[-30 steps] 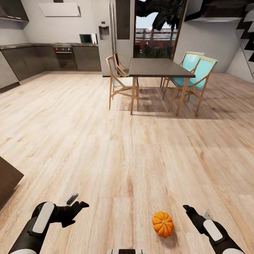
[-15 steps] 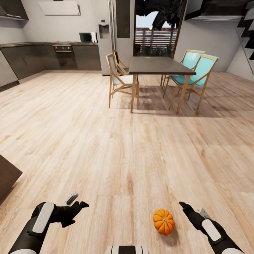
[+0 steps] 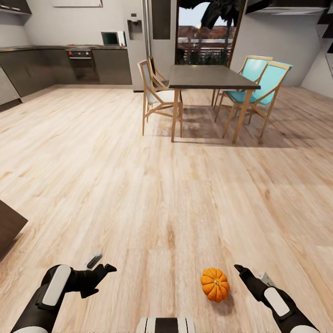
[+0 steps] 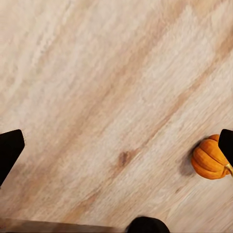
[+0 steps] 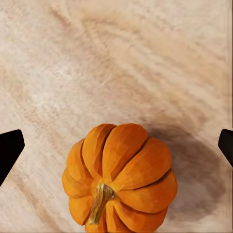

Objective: Place each of the two pumpkins and all three candles from the living room inside a cabinet in the living room (use any cabinet), then make sure every cabinet is closed, and position the cauldron so it is next to a table in the living room.

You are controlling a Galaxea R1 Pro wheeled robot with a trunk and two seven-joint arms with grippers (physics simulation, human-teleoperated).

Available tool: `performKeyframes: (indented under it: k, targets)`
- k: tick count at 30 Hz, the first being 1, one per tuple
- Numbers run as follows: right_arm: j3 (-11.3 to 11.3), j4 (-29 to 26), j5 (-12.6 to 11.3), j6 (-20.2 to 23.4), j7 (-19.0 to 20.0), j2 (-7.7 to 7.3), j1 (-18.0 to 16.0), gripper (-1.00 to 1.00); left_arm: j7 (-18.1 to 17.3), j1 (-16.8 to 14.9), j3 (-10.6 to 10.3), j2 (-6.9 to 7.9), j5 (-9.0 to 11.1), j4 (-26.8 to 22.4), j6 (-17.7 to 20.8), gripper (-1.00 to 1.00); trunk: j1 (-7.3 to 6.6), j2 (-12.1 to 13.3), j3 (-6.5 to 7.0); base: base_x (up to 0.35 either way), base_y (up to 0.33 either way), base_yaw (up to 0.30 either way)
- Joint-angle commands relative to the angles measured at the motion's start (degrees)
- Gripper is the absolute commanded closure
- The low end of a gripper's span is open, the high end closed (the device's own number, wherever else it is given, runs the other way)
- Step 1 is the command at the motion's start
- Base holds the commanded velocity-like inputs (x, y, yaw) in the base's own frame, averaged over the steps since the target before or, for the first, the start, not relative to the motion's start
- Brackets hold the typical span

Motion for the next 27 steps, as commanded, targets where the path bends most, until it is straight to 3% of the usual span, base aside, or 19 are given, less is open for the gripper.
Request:
performKeyframes:
  k: [1, 6, 12, 27]
  targets:
    - [0.00, 0.00, -0.03, 0.00, 0.00, 0.02, 0.00, -1.00, 0.01, 0.00, 0.00, 0.01, 0.02, 0.00, 0.00, -1.00, 0.02, -0.02, -0.23, 0.000, 0.000, 0.000]
    - [0.00, 0.00, -0.12, 0.07, 0.19, 0.03, 0.00, -1.00, -0.01, 0.00, 0.00, 0.02, 0.02, 0.00, 0.00, -1.00, 0.15, -0.08, -1.34, 0.000, 0.000, 0.000]
    - [0.00, 0.00, -0.15, 0.09, 3.10, 0.11, 0.00, -1.00, -0.02, 0.00, 0.01, 0.03, 0.02, 0.00, 0.00, -1.00, 0.31, -0.16, -2.67, 0.000, 0.000, 0.000]
    - [-0.26, -0.27, -0.80, 0.52, 3.45, -0.07, -0.03, -1.00, -0.01, 0.00, 0.00, 0.01, 0.02, 0.00, 0.00, -1.00, 0.69, -0.36, -5.99, 0.000, 0.000, 0.000]
